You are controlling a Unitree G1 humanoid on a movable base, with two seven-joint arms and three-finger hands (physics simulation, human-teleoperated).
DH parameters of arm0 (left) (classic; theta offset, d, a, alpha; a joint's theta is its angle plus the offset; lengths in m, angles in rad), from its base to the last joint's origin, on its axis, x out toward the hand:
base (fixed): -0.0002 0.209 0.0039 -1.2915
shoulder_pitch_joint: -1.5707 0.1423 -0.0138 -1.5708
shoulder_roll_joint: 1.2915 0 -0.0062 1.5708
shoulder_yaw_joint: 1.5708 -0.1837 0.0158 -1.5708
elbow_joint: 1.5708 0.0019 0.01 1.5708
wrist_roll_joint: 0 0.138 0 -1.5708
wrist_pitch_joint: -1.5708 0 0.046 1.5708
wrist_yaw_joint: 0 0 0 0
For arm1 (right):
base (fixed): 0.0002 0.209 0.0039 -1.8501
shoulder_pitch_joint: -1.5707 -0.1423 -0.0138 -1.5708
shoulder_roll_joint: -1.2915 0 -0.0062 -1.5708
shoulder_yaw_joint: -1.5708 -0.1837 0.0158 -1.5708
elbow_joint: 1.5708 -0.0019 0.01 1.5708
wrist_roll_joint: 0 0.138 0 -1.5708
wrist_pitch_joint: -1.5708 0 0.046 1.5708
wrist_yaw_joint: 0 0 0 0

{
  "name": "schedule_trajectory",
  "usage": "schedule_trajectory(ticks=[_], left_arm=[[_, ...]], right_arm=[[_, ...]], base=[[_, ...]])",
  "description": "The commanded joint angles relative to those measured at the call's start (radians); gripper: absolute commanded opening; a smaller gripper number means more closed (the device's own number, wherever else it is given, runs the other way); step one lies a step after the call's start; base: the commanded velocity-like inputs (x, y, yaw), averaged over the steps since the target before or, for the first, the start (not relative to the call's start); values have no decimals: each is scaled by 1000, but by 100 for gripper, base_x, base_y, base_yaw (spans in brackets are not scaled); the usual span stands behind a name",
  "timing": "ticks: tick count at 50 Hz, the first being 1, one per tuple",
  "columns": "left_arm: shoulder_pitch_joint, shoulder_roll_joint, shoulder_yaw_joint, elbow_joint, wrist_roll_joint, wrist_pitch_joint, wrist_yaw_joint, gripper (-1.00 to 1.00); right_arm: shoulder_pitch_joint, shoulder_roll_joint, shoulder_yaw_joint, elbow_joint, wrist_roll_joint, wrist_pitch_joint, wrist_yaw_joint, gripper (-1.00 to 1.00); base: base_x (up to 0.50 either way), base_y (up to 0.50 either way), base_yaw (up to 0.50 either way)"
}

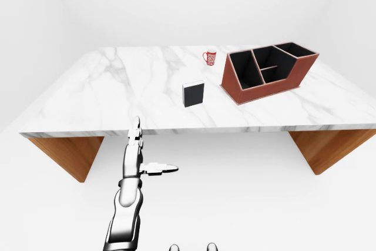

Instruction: Pick up the book and place it in the left compartment of the caddy.

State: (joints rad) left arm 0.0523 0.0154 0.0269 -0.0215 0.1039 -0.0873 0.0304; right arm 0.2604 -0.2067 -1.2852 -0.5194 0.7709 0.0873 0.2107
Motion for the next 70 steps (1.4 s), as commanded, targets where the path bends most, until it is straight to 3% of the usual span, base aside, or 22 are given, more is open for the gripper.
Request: schedule_trajectory(ticks=[1,15,54,70], left_arm=[[-1,0,0,1,-1,0,0,100],[-16,2,1,19,-3,0,-2,100],[-10,3,-1,25,8,0,-11,100],[-1,-1,-10,-2,18,0,-9,100]], right_arm=[[-1,1,-1,-1,-3,0,3,100],[-7,2,6,5,-32,0,-18,100],[7,31,33,19,-36,0,67,100],[8,26,21,13,-24,0,65,100]], base=[[0,0,0],[0,0,0],[0,0,0],[0,0,21]])
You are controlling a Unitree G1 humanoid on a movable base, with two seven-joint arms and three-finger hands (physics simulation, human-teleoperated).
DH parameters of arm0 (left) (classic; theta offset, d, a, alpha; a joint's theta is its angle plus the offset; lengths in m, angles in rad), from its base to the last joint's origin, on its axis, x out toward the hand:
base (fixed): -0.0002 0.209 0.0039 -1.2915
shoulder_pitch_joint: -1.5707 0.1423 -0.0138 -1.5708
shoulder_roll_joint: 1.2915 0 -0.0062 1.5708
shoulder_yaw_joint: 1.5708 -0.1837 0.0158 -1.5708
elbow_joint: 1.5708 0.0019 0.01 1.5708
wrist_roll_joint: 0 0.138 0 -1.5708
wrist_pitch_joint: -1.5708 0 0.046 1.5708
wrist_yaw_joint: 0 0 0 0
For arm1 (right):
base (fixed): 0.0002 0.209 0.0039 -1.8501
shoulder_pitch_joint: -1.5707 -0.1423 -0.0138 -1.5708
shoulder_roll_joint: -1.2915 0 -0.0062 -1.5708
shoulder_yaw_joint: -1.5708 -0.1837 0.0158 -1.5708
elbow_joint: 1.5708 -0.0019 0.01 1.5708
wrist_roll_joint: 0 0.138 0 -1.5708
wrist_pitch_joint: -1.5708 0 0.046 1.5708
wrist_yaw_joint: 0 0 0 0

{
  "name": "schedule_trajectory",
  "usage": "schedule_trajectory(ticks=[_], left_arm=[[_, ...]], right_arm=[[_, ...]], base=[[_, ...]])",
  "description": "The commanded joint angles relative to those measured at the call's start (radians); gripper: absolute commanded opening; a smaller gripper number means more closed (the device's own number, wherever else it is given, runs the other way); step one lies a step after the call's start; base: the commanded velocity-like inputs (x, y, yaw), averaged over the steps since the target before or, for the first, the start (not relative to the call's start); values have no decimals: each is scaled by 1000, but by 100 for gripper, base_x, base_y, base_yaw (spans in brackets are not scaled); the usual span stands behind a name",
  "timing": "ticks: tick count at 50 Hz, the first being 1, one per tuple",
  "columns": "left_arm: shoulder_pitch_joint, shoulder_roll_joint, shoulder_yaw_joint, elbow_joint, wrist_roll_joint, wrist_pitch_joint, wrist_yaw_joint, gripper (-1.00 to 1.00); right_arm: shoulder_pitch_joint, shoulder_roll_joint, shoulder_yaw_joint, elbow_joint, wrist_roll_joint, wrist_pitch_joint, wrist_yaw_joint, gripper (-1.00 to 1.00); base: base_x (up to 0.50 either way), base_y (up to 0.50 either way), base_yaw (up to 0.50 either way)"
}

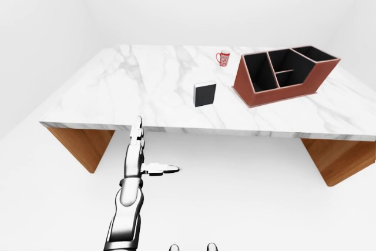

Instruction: Pick up the book and place it in the left compartment of the caddy.

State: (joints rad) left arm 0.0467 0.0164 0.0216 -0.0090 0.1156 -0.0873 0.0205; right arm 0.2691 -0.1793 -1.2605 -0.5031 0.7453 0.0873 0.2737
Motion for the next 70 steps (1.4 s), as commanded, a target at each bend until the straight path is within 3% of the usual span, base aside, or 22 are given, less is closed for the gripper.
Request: schedule_trajectory(ticks=[1,57,70], left_arm=[[6,-2,-5,-17,6,0,1,100],[2,-1,-6,0,8,0,3,100],[4,-1,-6,-5,10,0,1,100]], right_arm=[[1,-1,-4,-4,4,0,3,100],[2,-4,-10,1,17,0,3,100],[-2,-6,-3,3,4,0,-12,100]], base=[[0,0,23],[0,0,23],[0,0,3]])
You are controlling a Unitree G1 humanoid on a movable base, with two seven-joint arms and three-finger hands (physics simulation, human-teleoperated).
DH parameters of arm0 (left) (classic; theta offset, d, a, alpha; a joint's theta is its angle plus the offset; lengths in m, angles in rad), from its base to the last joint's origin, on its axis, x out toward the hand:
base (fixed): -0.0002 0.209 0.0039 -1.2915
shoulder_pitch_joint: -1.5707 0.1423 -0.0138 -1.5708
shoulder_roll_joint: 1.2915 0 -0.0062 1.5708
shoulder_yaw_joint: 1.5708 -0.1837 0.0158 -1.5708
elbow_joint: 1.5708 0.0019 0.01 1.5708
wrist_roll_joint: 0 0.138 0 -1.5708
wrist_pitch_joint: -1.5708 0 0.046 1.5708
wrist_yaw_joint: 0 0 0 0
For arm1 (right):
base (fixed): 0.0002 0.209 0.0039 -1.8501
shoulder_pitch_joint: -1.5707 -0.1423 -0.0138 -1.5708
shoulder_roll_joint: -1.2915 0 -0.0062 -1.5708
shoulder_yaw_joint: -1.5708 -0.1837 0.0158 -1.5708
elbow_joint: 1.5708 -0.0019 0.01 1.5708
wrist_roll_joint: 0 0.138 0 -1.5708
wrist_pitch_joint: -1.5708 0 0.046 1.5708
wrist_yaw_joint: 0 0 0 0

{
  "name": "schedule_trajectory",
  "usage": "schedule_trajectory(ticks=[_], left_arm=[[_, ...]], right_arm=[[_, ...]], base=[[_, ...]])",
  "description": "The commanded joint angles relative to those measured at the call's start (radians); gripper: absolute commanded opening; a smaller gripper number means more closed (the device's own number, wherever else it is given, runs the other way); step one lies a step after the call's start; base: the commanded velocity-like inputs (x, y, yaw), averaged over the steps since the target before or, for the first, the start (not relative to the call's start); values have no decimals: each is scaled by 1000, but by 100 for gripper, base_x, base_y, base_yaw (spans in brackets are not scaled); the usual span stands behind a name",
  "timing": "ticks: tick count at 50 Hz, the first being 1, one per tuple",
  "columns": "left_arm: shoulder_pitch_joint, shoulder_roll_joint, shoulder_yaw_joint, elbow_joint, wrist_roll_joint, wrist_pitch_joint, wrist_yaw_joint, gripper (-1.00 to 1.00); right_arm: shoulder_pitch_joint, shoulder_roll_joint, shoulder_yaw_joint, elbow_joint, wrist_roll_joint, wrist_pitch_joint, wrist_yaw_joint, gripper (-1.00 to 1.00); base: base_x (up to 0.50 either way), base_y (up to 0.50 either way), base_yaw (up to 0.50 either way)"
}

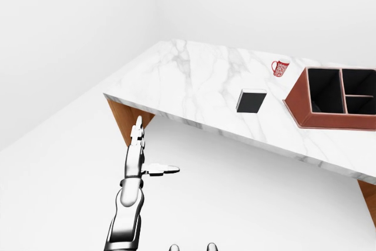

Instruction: Pick up the book and place it in the left compartment of the caddy.

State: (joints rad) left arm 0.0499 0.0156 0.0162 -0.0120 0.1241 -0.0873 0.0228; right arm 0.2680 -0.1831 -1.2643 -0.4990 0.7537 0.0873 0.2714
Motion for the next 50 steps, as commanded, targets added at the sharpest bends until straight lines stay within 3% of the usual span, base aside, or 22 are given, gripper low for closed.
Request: schedule_trajectory(ticks=[1,14,50], left_arm=[[1,0,-1,-4,3,0,-1,100],[11,-2,-6,-24,7,0,-3,100],[15,-3,-9,-32,5,0,-10,100]], right_arm=[[-1,-3,-1,-3,-4,0,-12,100],[-2,-2,4,8,-17,0,-14,100],[-7,-4,12,14,-27,0,-13,100]], base=[[0,0,0],[1,-1,0],[11,-24,0]])
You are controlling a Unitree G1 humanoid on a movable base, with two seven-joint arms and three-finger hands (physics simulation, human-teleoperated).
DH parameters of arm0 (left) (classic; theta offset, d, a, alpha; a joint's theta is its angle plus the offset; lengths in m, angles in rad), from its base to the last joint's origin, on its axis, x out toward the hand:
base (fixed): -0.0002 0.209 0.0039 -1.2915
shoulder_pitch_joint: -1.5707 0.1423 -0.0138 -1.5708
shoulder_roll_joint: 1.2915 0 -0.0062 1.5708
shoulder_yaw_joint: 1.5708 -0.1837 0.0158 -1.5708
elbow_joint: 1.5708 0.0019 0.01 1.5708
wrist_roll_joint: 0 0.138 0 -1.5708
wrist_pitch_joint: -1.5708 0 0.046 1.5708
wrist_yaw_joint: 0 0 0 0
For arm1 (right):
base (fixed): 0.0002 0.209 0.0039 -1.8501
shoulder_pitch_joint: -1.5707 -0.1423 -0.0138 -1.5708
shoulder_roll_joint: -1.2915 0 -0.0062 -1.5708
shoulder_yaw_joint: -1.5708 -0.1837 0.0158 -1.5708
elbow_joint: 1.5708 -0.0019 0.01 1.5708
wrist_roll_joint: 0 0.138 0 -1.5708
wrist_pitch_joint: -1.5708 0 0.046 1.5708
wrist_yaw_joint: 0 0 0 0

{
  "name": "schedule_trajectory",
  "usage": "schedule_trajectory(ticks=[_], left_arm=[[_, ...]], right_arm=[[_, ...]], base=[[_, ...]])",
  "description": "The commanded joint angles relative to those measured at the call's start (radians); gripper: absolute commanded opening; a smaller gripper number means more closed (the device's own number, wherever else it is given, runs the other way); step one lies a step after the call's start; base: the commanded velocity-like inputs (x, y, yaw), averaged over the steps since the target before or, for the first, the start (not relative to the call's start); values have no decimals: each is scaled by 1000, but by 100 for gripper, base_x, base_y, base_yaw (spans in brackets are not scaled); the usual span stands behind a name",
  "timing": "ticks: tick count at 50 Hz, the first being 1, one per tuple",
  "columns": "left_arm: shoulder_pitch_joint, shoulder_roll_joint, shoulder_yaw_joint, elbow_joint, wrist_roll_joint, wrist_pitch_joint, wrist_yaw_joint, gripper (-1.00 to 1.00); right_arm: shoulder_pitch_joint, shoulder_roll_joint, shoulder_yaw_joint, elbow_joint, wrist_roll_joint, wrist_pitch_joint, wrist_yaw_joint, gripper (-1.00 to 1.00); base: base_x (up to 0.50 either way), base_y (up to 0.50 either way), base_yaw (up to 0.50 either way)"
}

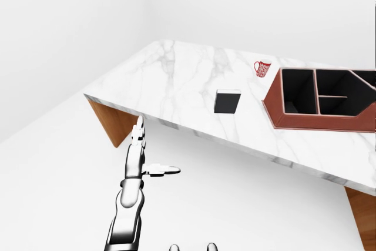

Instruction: Pick up the book and place it in the left compartment of the caddy.

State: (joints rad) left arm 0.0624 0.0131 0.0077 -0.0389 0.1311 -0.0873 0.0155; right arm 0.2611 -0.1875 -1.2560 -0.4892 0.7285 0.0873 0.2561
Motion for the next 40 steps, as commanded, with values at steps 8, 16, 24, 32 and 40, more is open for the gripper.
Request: schedule_trajectory(ticks=[8,16,24,32,40], left_arm=[[-3,0,1,6,-8,0,-6,100],[-7,2,5,18,-21,0,-12,100],[-9,1,1,22,-13,0,-11,100],[-9,0,2,18,-14,0,-10,100],[-7,-1,-4,12,-6,0,-8,100]], right_arm=[[-1,0,3,6,-2,0,-1,100],[1,-1,1,7,-1,0,1,100],[0,-2,-1,6,-1,0,-2,100],[-1,-3,-2,2,-4,0,-5,100],[0,-9,-8,-8,3,0,-14,100]], base=[[11,-24,0],[11,-24,0],[10,-23,0],[11,-23,0],[11,-24,0]])
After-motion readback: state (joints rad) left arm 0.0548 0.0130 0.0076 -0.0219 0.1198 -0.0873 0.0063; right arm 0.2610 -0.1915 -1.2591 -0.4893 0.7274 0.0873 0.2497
